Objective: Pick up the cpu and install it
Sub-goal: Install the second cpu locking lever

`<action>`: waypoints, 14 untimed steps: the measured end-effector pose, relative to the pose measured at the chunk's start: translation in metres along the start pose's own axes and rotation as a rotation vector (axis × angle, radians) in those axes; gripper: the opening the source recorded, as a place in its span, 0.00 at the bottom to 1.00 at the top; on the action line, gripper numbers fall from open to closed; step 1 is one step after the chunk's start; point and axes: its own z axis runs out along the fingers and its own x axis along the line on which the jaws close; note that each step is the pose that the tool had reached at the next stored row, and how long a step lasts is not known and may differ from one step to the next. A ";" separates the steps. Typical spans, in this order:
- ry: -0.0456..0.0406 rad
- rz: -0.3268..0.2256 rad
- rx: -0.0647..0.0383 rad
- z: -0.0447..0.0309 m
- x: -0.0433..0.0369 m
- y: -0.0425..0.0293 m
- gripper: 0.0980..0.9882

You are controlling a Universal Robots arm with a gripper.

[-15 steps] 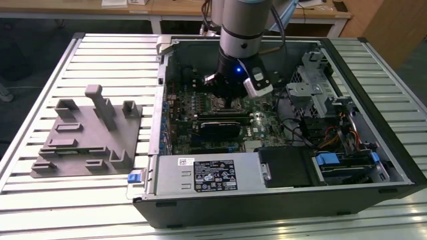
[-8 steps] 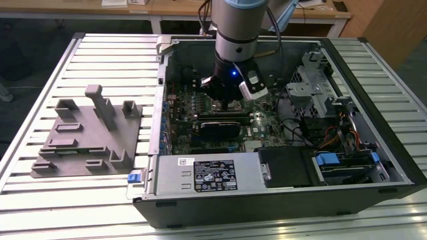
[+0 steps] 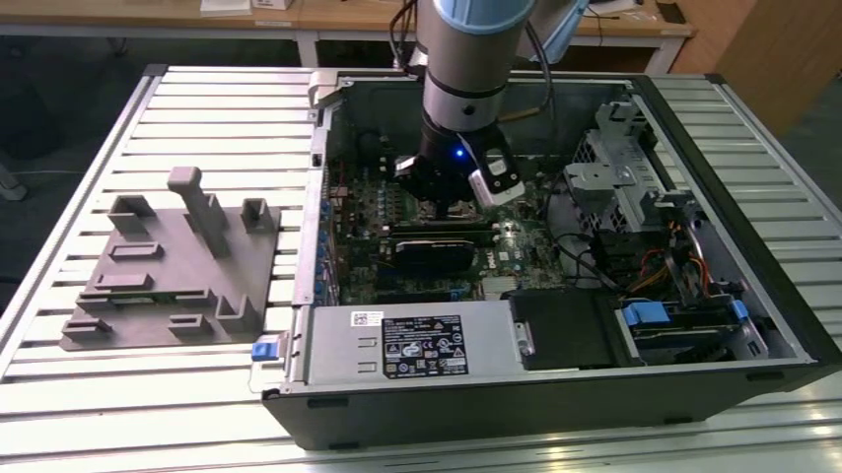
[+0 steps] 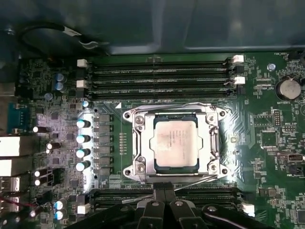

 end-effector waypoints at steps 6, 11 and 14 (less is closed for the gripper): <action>0.0007 0.000 -0.025 -0.0005 0.0071 -0.0100 0.01; 0.0004 -0.001 -0.049 -0.0002 0.0150 -0.0135 0.01; 0.0004 -0.001 -0.057 0.0033 0.0158 -0.0138 0.01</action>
